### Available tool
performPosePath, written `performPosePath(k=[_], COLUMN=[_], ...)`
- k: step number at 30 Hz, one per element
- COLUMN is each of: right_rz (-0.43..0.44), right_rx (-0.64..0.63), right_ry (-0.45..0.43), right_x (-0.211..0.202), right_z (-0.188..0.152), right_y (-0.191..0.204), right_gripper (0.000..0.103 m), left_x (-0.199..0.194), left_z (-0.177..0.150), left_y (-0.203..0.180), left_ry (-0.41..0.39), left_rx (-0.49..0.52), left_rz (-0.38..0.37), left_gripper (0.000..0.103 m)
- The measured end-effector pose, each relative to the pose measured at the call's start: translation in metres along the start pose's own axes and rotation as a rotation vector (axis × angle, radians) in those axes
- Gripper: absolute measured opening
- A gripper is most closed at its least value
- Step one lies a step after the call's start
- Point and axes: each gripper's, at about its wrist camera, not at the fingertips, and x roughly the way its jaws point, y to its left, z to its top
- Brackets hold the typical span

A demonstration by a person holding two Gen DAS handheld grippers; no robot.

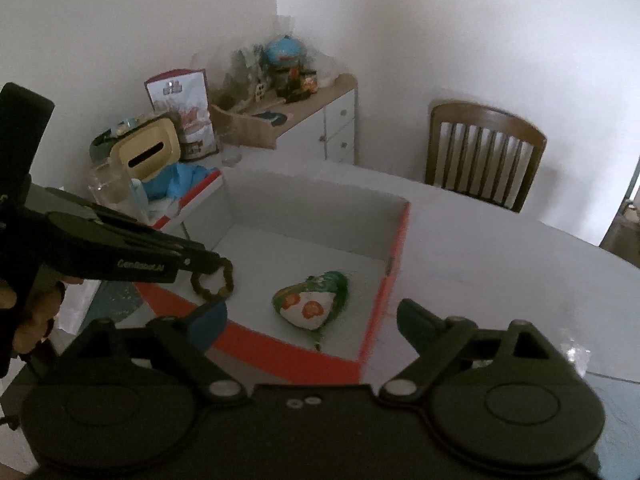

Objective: Organize objects
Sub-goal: 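Withdraw both grippers from the box back to the pile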

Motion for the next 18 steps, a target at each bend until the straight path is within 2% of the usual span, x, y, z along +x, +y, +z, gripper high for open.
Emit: performPosePath(k=[1, 4, 5, 6, 8, 18], right_rz=[-0.008, -0.024, -0.033, -0.044, -0.063, -0.176], right_rx=[0.006, 0.037, 0.046, 0.051, 0.069, 0.207], right_ry=[-0.011, -0.034, -0.039, -0.045, -0.057, -0.028], right_x=[-0.005, -0.021, -0.026, -0.031, -0.043, -0.087], right_z=[-0.003, -0.014, -0.018, -0.023, -0.034, -0.096], right_y=[-0.003, -0.014, -0.017, -0.02, -0.029, -0.083], right_gripper=[0.092, 0.093, 0.093, 0.093, 0.093, 0.093], left_x=[-0.002, -0.005, -0.006, -0.007, -0.011, -0.01], left_z=[-0.001, -0.005, -0.006, -0.007, -0.01, -0.019], left_y=[-0.005, -0.022, -0.028, -0.033, -0.046, -0.105], left_ry=[-0.003, -0.018, -0.025, -0.032, -0.056, -0.076], left_rx=[0.005, 0.026, 0.032, 0.036, 0.051, 0.089], left_rz=[0.001, -0.002, -0.004, -0.008, -0.011, -0.072], left_gripper=[0.017, 0.03, 0.037, 0.049, 0.062, 0.078])
